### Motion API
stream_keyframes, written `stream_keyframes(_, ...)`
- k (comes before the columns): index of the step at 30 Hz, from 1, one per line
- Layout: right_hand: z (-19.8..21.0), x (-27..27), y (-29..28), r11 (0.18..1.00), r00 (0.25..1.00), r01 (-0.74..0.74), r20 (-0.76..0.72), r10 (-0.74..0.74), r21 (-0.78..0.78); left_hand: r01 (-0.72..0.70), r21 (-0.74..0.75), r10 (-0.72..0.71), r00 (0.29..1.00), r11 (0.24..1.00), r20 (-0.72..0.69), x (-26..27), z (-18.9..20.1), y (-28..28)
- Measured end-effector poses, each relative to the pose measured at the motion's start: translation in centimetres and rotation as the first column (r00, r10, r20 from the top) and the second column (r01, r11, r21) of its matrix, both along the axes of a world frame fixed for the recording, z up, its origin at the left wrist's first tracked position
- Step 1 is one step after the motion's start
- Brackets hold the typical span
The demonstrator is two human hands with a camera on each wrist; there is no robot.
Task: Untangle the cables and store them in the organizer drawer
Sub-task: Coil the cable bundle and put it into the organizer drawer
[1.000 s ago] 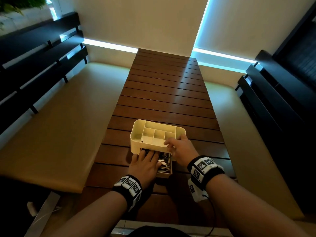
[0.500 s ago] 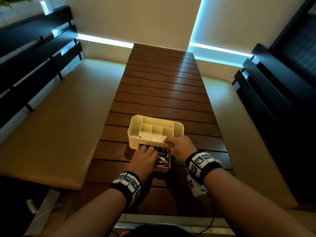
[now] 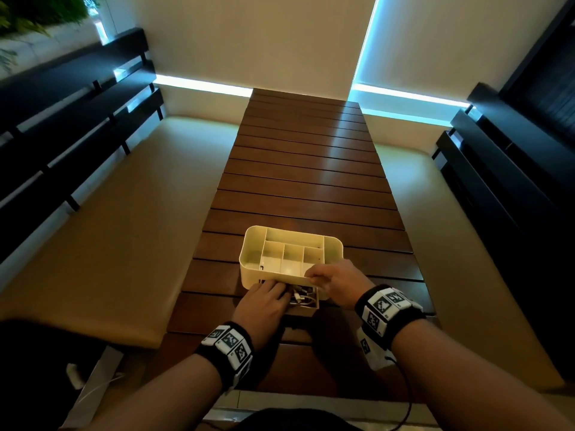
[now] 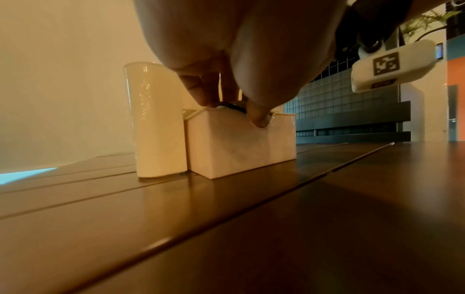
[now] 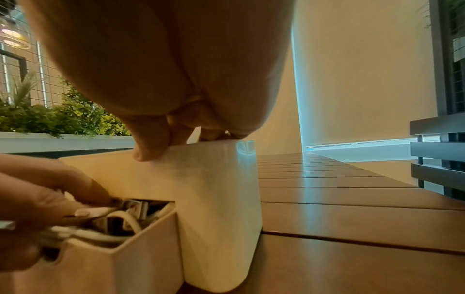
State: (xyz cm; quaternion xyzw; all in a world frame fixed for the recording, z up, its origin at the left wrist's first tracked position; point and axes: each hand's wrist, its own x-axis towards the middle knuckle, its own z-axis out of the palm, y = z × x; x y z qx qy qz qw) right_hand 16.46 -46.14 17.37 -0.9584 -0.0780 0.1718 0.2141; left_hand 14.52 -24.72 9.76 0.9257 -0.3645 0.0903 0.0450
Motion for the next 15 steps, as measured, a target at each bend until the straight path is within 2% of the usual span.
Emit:
stream_keyframes(3,0.0,-0.5,0.2,1.0,0.999,0.008,0.032,-0.007,-0.009,-0.007,-0.039,0.006,1.0,0.999,-0.021,-0.1,0.1,0.0)
stream_keyframes(9,0.2,-1.1,0.6,0.999,0.997,0.001,0.071,0.002,-0.047,-0.035,-0.279,-0.002,0.991,0.96,-0.132,0.1,1.4,1.0)
stream_keyframes(12,-0.4,-1.5,1.5,0.987,0.988,-0.025,0.145,0.049,-0.16,-0.058,-0.318,0.007,0.987,0.946,-0.159,0.2,1.6,1.4)
stream_keyframes(15,-1.0,-1.4,2.2,0.985,0.979,0.018,0.204,0.018,-0.174,-0.055,-0.322,0.004,0.988,0.945,-0.157,0.3,1.5,1.7)
